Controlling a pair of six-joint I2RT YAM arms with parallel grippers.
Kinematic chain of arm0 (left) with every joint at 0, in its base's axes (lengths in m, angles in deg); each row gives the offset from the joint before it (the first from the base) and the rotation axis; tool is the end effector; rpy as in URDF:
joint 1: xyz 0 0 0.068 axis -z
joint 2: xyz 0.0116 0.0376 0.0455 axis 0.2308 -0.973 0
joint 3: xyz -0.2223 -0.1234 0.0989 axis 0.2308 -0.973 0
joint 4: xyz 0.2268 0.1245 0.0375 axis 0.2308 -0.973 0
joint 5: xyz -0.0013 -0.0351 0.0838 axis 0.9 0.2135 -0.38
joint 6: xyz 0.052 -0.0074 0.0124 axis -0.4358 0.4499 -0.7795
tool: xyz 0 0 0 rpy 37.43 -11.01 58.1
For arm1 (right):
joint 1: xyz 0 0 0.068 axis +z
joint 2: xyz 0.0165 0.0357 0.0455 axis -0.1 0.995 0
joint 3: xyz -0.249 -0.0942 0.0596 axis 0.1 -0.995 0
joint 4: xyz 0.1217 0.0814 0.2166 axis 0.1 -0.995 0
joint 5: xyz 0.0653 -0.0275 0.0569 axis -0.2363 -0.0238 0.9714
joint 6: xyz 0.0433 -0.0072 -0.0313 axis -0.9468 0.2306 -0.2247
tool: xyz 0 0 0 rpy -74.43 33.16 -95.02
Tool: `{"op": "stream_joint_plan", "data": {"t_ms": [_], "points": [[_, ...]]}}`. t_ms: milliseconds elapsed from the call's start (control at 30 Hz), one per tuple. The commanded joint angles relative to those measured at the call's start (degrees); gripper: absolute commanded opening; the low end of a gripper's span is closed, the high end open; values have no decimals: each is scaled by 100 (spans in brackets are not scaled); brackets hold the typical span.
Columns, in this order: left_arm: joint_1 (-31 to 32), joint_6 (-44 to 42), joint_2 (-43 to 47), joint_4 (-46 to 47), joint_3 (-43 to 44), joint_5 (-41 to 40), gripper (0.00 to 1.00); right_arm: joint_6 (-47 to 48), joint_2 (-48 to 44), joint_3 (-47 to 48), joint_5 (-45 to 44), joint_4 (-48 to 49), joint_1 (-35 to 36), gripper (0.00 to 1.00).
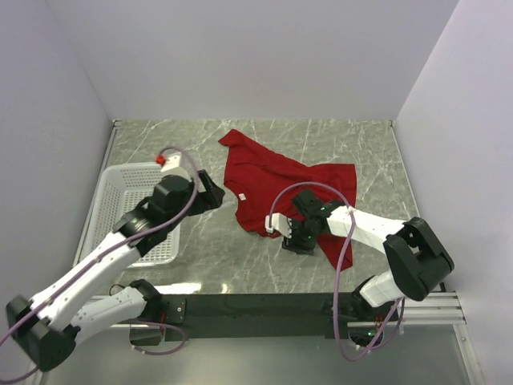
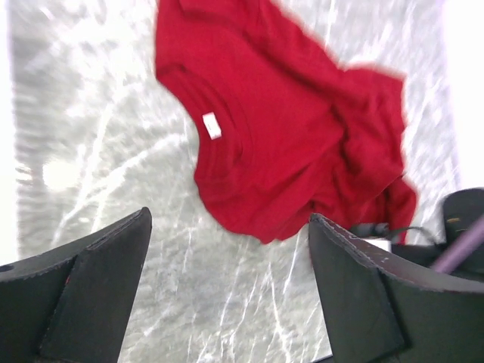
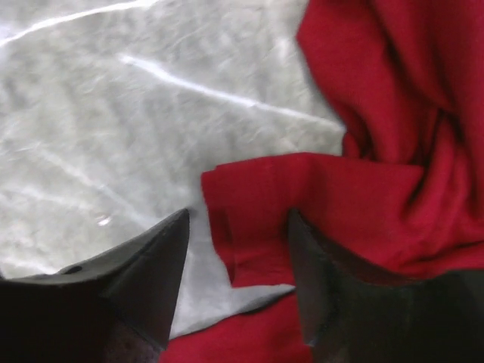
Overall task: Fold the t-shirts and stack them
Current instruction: Flatten the tshirt out
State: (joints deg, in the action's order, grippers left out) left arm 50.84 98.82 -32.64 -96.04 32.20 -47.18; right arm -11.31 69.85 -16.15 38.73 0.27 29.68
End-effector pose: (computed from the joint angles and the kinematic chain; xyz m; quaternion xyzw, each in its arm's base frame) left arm 0.1737 -0.1218 0.3121 -0.1110 0.8490 -0.2455 0.4545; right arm 0.1932 0.1522 0.1595 -0.6740 0.7021 0.1505 0.1733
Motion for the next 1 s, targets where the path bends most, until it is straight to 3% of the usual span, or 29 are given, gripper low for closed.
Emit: {"op": "stream_joint_plan", "data": {"t_ms": [0,33,133,267,400,467,533,633,733,833,933,967], "points": [[-5,101,602,-355,25,-691,91,-302,262,111,-452,267,210,53],[-5,110,698,-391,25,-762,91,-311,280,137,-452,170,324,32],[-14,127,980,-426,-10,-815,92,-233,70,252,-76,-313,509,0],[-14,49,1043,-278,-107,-640,92,145,-589,794,935,-1454,1350,0],[-6,48,858,-75,-195,-429,92,287,-354,1771,1884,-2623,2476,0],[-14,75,779,13,-212,-350,92,155,-30,2209,1956,-2591,2846,0],[-6,92,761,48,-265,-271,92,50,244,2483,2035,-2495,3023,7],[-5,136,761,48,-300,-174,92,-135,859,3072,2184,-2581,3024,44],[-14,206,822,-4,-388,-156,92,-416,1018,3398,2220,-2441,2997,57],[-5,250,858,-40,-458,-34,92,-653,738,3434,2000,-2275,2665,60],[-14,286,814,65,-546,177,93,-1189,377,3258,2027,-1932,1278,59],[-6,294,735,161,-633,369,92,-1382,281,3171,1896,-1879,431,59]]}}
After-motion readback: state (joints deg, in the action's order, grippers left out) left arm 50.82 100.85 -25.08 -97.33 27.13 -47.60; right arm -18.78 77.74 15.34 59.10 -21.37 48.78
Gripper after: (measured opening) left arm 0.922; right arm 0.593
